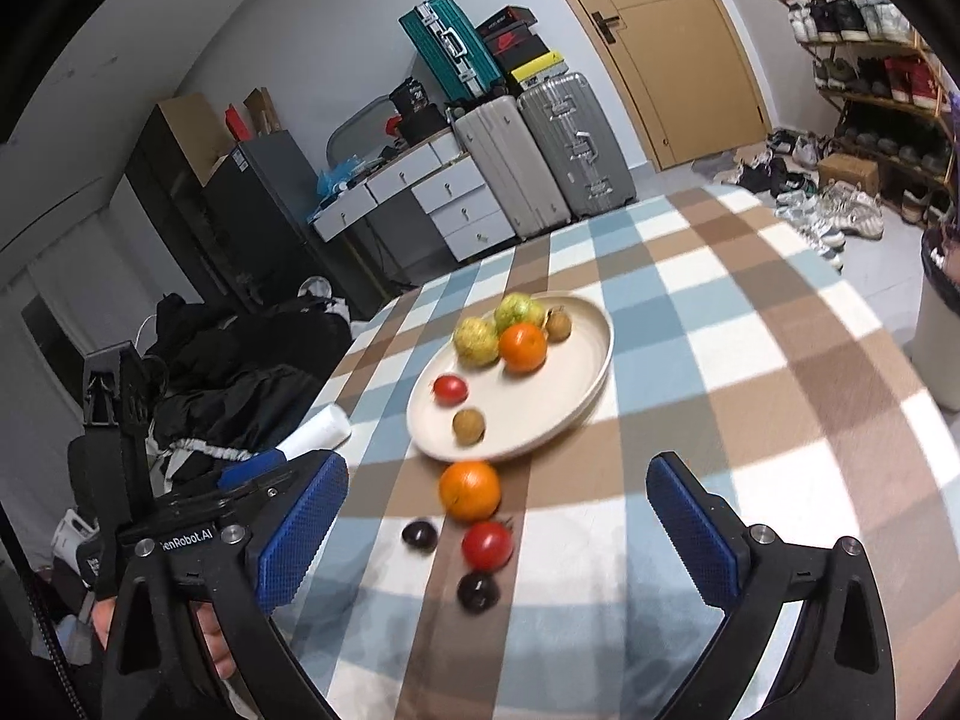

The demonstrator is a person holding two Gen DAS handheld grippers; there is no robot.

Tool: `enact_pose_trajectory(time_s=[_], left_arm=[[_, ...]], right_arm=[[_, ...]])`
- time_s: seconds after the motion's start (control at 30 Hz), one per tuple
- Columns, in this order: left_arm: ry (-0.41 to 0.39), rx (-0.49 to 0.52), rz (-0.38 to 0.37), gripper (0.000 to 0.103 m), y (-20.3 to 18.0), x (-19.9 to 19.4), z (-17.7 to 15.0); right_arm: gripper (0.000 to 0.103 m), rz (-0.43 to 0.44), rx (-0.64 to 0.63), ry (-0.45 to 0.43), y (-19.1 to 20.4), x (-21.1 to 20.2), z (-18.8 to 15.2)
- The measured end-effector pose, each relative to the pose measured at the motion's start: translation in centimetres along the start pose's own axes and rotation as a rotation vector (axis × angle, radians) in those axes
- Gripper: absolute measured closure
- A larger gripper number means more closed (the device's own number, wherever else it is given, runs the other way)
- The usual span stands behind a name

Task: Organize fruits
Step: 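Lift both grippers off the plate back toward the loose fruits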

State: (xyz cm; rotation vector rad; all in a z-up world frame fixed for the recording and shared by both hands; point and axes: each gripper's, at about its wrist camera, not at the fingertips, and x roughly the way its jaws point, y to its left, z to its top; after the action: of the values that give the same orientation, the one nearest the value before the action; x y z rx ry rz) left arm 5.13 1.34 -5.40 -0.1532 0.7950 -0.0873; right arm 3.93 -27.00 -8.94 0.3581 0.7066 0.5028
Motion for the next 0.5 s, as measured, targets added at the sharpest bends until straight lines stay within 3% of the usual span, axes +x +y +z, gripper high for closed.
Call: enact_pose_trajectory(time_s=[0.5], left_arm=[[0.017,-0.03,0.026,0.002,2.4,0.0,-4.1]], right_arm=[[0.002,0.011,-0.06,0.149,1.2,3.8,-5.4]])
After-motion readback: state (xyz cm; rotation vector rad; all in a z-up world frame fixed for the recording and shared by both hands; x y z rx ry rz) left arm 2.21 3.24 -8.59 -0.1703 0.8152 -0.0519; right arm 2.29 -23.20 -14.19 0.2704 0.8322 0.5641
